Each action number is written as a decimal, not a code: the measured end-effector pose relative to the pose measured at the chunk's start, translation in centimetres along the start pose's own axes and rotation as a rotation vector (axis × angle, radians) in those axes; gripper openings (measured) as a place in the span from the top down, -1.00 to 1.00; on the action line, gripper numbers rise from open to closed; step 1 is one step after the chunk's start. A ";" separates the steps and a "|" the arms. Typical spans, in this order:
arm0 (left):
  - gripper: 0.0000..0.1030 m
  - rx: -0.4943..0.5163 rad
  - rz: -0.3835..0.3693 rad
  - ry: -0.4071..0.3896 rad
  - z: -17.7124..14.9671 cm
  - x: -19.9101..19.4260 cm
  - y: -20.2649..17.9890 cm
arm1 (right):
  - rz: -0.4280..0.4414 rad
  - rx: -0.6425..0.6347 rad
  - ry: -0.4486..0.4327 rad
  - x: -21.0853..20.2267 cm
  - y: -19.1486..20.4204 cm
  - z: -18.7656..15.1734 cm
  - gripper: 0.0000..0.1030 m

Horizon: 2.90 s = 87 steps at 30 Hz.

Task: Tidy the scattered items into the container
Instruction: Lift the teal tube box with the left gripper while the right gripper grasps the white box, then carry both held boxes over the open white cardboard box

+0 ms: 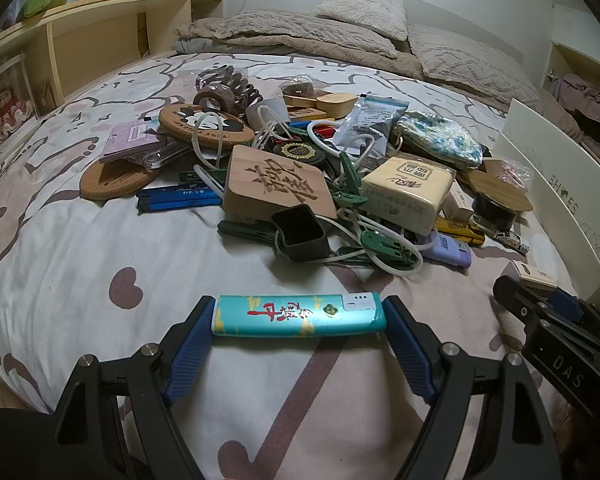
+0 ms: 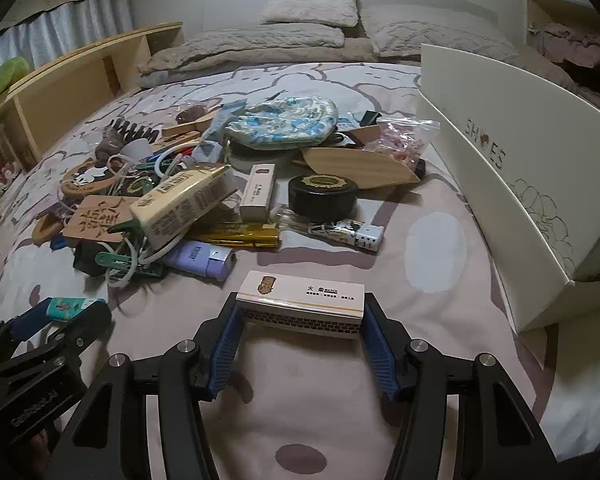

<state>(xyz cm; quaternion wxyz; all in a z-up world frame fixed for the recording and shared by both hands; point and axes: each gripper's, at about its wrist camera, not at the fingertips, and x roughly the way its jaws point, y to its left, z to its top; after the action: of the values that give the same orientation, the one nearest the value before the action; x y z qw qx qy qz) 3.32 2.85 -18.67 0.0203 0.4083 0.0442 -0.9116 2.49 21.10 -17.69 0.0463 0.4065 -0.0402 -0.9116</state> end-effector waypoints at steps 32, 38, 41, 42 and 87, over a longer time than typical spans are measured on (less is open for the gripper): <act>-0.61 0.042 0.002 -0.114 1.7 -5.5 -1.2 | 0.085 -0.032 -0.154 -6.5 0.3 1.2 -0.14; -0.61 0.060 -0.014 -0.147 2.4 -7.1 -2.3 | 0.083 -0.020 -0.180 -7.5 -0.6 1.8 -0.13; -0.61 0.074 -0.023 -0.154 2.8 -7.8 -2.9 | 0.079 -0.029 -0.200 -8.3 -0.7 2.0 -0.13; -0.61 0.078 -0.025 -0.160 3.0 -8.1 -3.2 | 0.077 -0.032 -0.207 -8.6 -0.8 2.0 -0.13; -0.61 0.178 -0.330 -0.467 14.7 -22.3 -18.7 | 0.005 -0.073 -0.520 -28.2 -14.8 14.9 -0.14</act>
<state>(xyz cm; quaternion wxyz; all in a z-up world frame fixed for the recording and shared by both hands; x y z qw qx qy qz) 5.91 20.01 8.93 -0.1547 0.1750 0.0239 -0.9721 9.35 39.58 11.40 0.0512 0.1567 -0.0190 -0.9861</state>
